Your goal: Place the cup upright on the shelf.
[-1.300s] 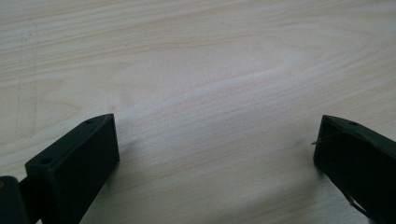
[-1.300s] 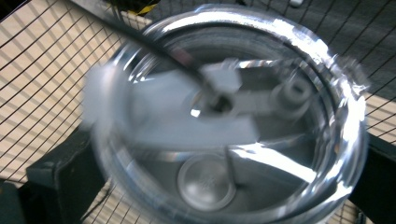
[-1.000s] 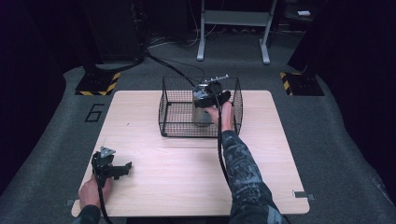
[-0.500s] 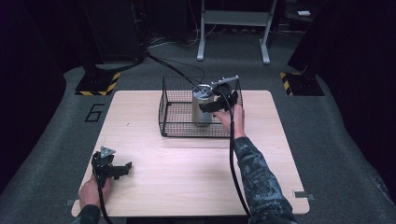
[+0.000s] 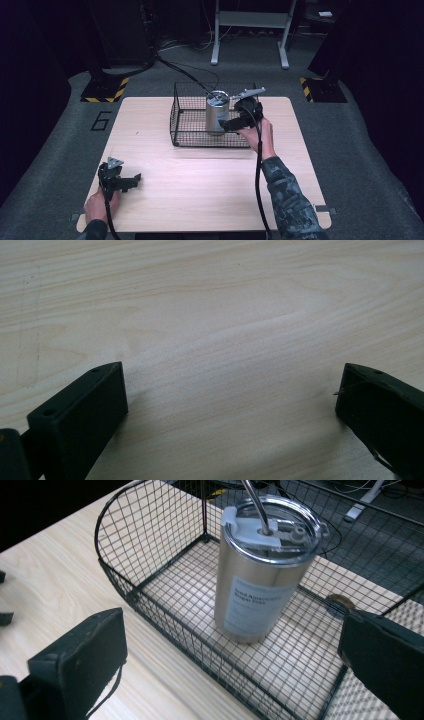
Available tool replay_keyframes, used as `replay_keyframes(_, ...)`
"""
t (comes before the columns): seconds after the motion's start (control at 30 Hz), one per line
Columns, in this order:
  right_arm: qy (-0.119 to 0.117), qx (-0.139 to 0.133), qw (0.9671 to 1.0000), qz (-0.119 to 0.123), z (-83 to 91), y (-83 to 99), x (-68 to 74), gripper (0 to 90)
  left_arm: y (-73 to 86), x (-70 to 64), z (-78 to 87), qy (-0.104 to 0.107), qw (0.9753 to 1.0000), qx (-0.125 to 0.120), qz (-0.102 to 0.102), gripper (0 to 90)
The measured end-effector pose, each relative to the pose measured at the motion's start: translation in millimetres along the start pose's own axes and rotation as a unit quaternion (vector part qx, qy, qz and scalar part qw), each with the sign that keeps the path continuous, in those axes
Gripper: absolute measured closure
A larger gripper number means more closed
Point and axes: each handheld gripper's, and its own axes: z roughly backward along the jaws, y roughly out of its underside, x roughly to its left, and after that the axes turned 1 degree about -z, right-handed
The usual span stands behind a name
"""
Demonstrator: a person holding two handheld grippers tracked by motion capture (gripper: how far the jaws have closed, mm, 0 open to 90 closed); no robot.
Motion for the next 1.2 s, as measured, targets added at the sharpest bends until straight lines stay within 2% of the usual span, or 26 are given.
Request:
replay_keyframes(0.03, 0.006, 0.006, 0.9999, 0.014, 6.4, 4.0, -0.4, 0.0, 0.2, 0.1, -0.4, -0.001, 1.0000, -0.002, -0.001, 0.1)
replay_keyframes(0.07, 0.006, 0.006, 0.9999, 0.014, 6.4, 4.0, -0.4, 0.0, -0.1, 0.1, 0.0, 0.000, 1.0000, 0.000, 0.000, 0.1)
replay_keyframes(0.13, 0.011, 0.002, 0.9999, -0.001, 17.9, 12.5, -2.1, 0.0, 0.1, -0.4, -0.1, 0.000, 1.0000, -0.001, 0.004, 0.1)
replay_keyframes(0.3, 0.019, 0.004, 0.9998, 0.002, 30.5, 29.4, -6.2, 0.0, -0.1, 0.1, 0.1, 0.000, 1.0000, 0.001, 0.000, 0.1)
replay_keyframes(0.37, 0.032, 0.002, 0.9994, -0.009, 40.0, 44.9, -10.4, 0.0, 0.0, 0.0, 0.0, 0.000, 1.0000, 0.000, 0.000, 0.1)
replay_keyframes(0.43, 0.034, 0.000, 0.9994, -0.009, 43.8, 50.5, -13.8, 0.0, 0.2, 0.0, -0.5, -0.002, 1.0000, -0.003, -0.001, 0.1)
replay_keyframes(0.47, 0.044, -0.005, 0.9987, -0.024, 52.3, 63.1, -19.0, 0.0, 0.2, -0.5, -0.8, -0.001, 1.0000, -0.006, 0.004, 0.1)
replay_keyframes(0.57, 0.059, -0.004, 0.9977, -0.034, 62.5, 80.5, -28.1, 0.0, 0.2, -0.7, -0.9, -0.002, 1.0000, -0.006, 0.005, 0.1)
replay_keyframes(0.63, 0.070, -0.001, 0.9966, -0.043, 68.5, 94.4, -35.3, 0.0, 0.3, -0.8, -1.0, -0.002, 1.0000, -0.007, 0.005, 0.1)
replay_keyframes(0.67, 0.075, -0.001, 0.9959, -0.052, 71.3, 101.9, -38.8, 0.0, 0.2, 0.0, -0.3, -0.001, 1.0000, -0.002, -0.001, 0.1)
replay_keyframes(0.77, 0.084, 0.001, 0.9938, -0.073, 77.2, 124.7, -47.4, 0.0, 0.4, -0.9, -0.6, -0.001, 1.0000, -0.004, 0.005, 0.1)
replay_keyframes(0.8, 0.084, 0.001, 0.9938, -0.073, 77.2, 124.7, -47.4, 0.0, 0.4, -0.9, -0.6, -0.001, 1.0000, -0.004, 0.005, 0.1)
replay_keyframes(0.83, 0.093, 0.005, 0.9917, -0.089, 79.4, 142.0, -52.3, 0.0, 0.1, -0.6, -0.2, 0.000, 1.0000, -0.001, 0.005, 0.1)
replay_keyframes(0.93, 0.099, 0.007, 0.9889, -0.111, 79.8, 163.5, -58.6, 0.0, -0.1, 0.2, 0.0, 0.000, 1.0000, 0.000, -0.001, 0.1)
replay_keyframes(1.2, 0.118, 0.024, 0.9818, -0.147, 73.5, 216.7, -70.3, 0.0, 0.2, -0.2, -0.5, -0.001, 1.0000, -0.003, 0.001, 0.1)
